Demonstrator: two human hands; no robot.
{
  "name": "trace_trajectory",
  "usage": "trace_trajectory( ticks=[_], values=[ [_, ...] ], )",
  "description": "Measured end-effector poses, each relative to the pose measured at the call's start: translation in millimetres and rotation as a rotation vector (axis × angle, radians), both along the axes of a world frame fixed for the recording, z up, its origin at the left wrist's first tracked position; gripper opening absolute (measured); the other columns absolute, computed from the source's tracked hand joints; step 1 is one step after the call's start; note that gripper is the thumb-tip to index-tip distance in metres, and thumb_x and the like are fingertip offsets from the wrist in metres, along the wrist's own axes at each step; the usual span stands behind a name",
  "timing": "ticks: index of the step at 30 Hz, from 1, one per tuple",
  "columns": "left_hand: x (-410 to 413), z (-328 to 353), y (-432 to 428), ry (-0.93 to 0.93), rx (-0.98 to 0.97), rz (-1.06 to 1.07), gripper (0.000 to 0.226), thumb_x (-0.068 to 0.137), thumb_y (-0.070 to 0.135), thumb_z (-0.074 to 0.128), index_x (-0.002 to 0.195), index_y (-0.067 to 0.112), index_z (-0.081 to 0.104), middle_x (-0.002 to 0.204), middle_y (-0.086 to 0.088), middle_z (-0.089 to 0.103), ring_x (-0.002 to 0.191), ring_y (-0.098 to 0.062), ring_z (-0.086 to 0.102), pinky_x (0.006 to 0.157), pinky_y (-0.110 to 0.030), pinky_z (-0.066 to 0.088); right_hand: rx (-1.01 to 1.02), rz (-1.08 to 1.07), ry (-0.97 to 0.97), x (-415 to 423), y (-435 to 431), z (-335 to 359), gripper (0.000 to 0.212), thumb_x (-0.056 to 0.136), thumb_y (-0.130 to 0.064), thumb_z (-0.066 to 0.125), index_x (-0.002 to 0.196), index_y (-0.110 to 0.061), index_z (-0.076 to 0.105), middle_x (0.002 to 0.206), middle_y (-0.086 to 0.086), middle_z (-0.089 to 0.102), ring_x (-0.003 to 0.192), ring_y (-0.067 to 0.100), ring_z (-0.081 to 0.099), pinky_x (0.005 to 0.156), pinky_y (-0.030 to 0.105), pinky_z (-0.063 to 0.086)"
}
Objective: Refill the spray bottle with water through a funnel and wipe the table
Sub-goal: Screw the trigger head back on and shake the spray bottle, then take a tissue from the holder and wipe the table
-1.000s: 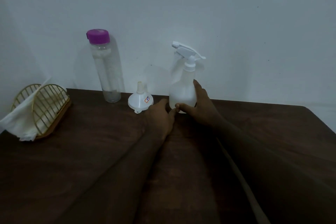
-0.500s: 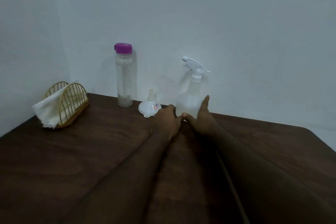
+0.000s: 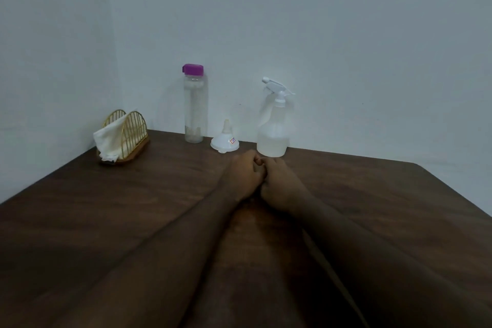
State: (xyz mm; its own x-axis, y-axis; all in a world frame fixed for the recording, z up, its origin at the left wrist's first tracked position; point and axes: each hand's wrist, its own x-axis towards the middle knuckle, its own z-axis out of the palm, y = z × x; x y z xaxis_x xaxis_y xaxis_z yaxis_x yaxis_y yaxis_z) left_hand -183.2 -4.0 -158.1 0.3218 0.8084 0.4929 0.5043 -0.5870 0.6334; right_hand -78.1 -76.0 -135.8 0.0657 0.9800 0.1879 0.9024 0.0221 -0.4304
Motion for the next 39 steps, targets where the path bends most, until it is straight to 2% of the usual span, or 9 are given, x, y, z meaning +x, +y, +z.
trace_trajectory(
  ticks=[2,6,10,15,21,23,27,33,39],
  values=[
    [-18,1,-9,-0.036,-0.018,-0.001,0.013,0.086,0.023,0.064,0.083,0.010,0.062,0.057,0.010,0.051,0.054,-0.002,0.047,0.052,-0.009,0.035,0.003,0.022,-0.009,-15,-7,5,0.046,0.088,-0.010,0.056,0.133,-0.011,0.049,0.129,0.009,0.050,0.116,0.025,0.051,0.088,0.029,0.040],
    [-66,1,-21,-0.104,0.013,0.027,0.015,0.089,0.025,0.063,0.078,0.015,0.062,0.059,0.007,0.056,0.054,-0.003,0.052,0.051,-0.012,0.038,0.094,0.111,-0.035,-56,-11,20,0.006,0.087,-0.015,0.058,0.091,-0.015,0.055,0.092,0.001,0.056,0.085,0.016,0.053,0.074,0.029,0.036],
    [-130,5,-20,-0.025,0.116,0.091,0.025,0.091,0.027,0.060,0.069,0.031,0.050,0.055,0.009,0.053,0.061,0.002,0.055,0.048,-0.013,0.037,0.147,0.192,-0.080,-108,-3,23,0.011,0.091,-0.019,0.056,0.096,-0.010,0.058,0.096,0.004,0.064,0.087,0.021,0.059,0.073,0.030,0.043],
    [-228,8,-7,0.029,0.221,0.358,0.012,0.090,0.033,0.062,0.081,0.029,0.054,0.057,0.012,0.051,0.052,-0.004,0.051,0.049,-0.023,0.036,0.207,0.223,-0.004,-180,15,16,0.030,0.093,-0.032,0.060,0.120,-0.019,0.061,0.108,-0.003,0.067,0.097,0.015,0.062,0.082,0.030,0.051],
    [-296,8,19,-0.284,0.085,0.668,0.010,0.086,0.024,0.064,0.090,0.016,0.062,0.070,0.005,0.060,0.072,-0.020,0.061,0.066,-0.029,0.045,0.264,0.134,0.308,-251,47,-4,0.007,0.092,-0.029,0.063,0.095,-0.025,0.058,0.089,-0.010,0.065,0.076,0.003,0.057,0.061,0.015,0.040],
    [-299,6,27,-0.296,-0.009,0.647,0.013,0.085,0.026,0.065,0.094,0.016,0.062,0.069,0.011,0.057,0.075,-0.017,0.060,0.067,-0.024,0.041,0.265,0.091,0.351,-266,59,-11,0.008,0.093,-0.028,0.063,0.096,-0.021,0.060,0.092,-0.008,0.065,0.077,0.003,0.054,0.058,0.010,0.034],
    [-296,2,42,-0.251,-0.003,0.562,0.019,0.085,0.029,0.070,0.094,0.015,0.063,0.070,0.010,0.058,0.066,-0.005,0.054,0.056,-0.015,0.035,0.302,0.022,0.391,-282,83,-14,0.012,0.096,-0.022,0.058,0.097,-0.011,0.062,0.096,0.002,0.067,0.087,0.014,0.060,0.068,0.023,0.040],
    [-287,3,61,-0.150,0.060,0.553,0.032,0.082,0.043,0.069,0.092,0.013,0.063,0.077,0.001,0.065,0.077,-0.016,0.061,0.070,-0.031,0.049,0.342,-0.044,0.418,-285,110,-13,0.016,0.100,-0.021,0.051,0.102,-0.008,0.060,0.103,0.009,0.067,0.090,0.018,0.059,0.067,0.024,0.035],
    [-284,7,73,-0.251,0.117,0.529,0.018,0.087,0.030,0.068,0.088,0.012,0.066,0.077,0.002,0.067,0.074,-0.016,0.063,0.068,-0.029,0.051,0.377,-0.026,0.395,-288,127,-14,0.023,0.102,-0.025,0.048,0.107,-0.009,0.064,0.108,0.008,0.069,0.098,0.022,0.062,0.073,0.024,0.039]
  ],
)
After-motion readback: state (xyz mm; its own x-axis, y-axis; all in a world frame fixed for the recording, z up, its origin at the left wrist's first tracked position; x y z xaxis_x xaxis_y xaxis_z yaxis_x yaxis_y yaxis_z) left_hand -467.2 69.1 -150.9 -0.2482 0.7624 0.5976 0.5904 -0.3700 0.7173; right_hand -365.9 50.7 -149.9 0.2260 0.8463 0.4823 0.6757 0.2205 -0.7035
